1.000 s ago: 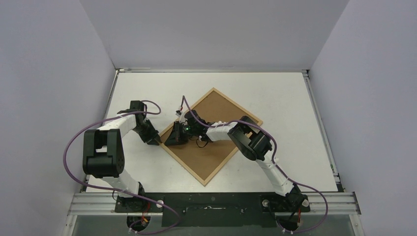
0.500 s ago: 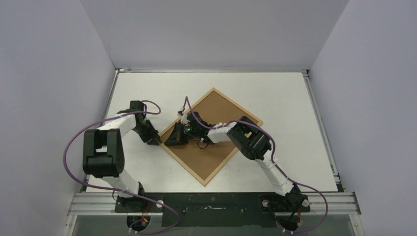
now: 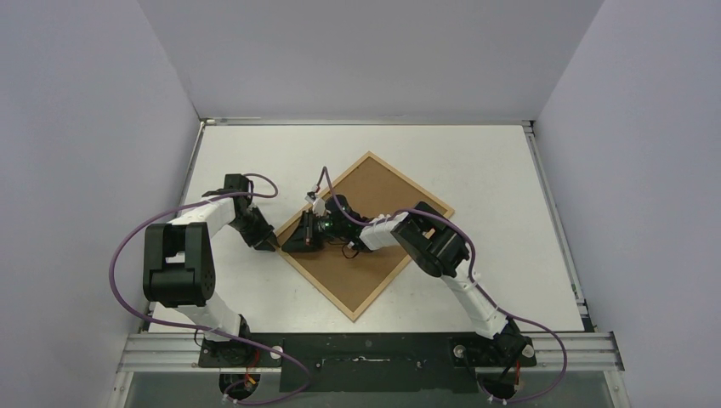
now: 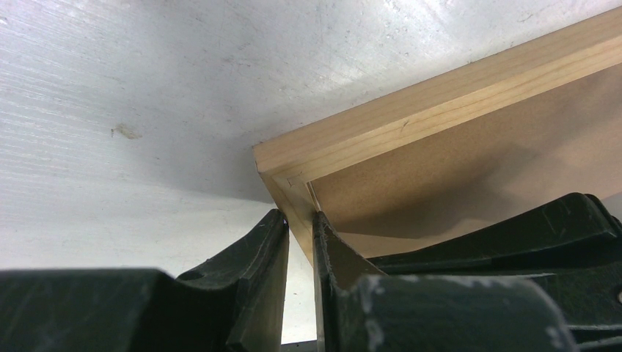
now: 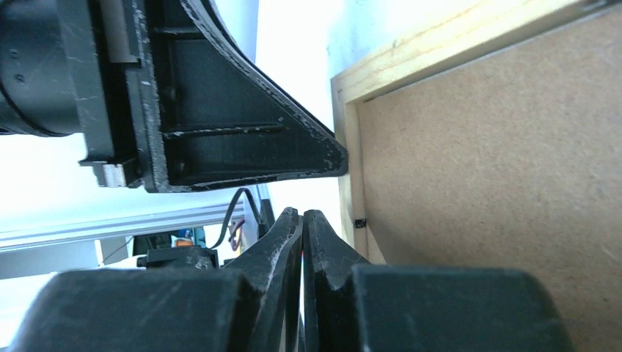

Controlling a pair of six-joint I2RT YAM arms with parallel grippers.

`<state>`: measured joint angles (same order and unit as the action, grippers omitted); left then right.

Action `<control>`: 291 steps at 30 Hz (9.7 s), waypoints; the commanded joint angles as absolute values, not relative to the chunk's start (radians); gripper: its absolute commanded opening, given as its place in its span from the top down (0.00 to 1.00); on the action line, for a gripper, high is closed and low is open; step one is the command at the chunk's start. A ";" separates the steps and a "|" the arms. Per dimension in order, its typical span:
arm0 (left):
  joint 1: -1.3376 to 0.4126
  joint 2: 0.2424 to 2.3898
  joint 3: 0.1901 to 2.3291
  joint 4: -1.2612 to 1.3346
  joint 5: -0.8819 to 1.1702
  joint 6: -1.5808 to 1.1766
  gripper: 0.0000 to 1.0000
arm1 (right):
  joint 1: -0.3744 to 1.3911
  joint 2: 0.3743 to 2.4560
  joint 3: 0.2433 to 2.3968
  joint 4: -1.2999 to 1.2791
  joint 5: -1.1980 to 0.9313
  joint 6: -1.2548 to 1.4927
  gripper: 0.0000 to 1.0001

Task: Put the photo into the frame
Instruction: Install the photo frame at the center of the board, then adjust the photo frame at the center of the board, then install the photo frame at the center of the board.

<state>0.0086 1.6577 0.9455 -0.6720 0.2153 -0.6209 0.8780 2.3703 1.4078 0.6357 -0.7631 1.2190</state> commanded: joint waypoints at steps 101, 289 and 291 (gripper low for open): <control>-0.019 1.962 1.269 -0.467 0.441 -0.565 0.35 | 0.166 1.819 1.196 -0.491 -0.417 0.486 0.12; -0.038 1.881 0.936 -0.512 0.449 -0.624 1.00 | 0.816 2.172 1.214 0.476 -0.449 1.252 0.99; -0.038 1.880 0.935 -0.511 0.449 -0.624 1.00 | 0.816 2.179 1.215 0.477 -0.453 1.254 0.99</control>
